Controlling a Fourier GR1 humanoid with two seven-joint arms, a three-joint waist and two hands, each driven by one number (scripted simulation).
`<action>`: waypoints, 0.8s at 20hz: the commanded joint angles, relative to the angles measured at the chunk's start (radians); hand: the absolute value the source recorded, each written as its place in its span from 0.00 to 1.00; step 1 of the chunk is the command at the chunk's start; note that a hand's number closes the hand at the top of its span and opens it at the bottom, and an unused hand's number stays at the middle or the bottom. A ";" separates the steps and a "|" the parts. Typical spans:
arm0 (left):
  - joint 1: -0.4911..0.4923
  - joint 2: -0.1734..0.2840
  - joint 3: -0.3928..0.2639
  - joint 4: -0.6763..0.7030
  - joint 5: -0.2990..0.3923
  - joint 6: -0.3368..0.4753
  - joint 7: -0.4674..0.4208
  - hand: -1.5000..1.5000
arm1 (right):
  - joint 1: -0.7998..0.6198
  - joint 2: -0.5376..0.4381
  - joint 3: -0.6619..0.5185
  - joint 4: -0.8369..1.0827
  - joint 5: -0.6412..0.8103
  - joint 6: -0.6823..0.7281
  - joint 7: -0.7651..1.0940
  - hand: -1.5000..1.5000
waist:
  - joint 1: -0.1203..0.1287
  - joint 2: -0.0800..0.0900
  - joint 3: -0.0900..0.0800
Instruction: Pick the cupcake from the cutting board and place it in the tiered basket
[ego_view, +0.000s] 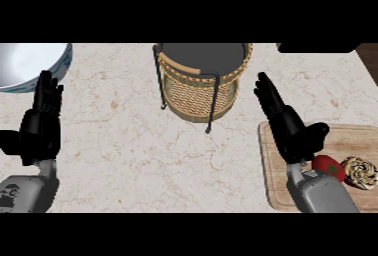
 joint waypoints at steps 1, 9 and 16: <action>0.015 -0.003 0.020 0.066 0.041 -0.072 -0.018 0.50 | 0.082 -0.059 -0.016 -0.110 -0.009 0.057 -0.035 1.00 | 0.004 -0.026 0.023; 0.127 0.032 -0.067 0.013 0.110 -0.204 0.158 0.50 | 0.262 -0.204 -0.330 -0.050 0.073 -0.138 -0.084 0.00 | -0.060 -0.029 0.025; 0.198 0.072 -0.059 -0.087 0.152 -0.295 0.202 0.50 | 0.467 -0.290 -0.429 -0.177 0.109 -0.079 -0.279 0.00 | 0.006 -0.029 0.023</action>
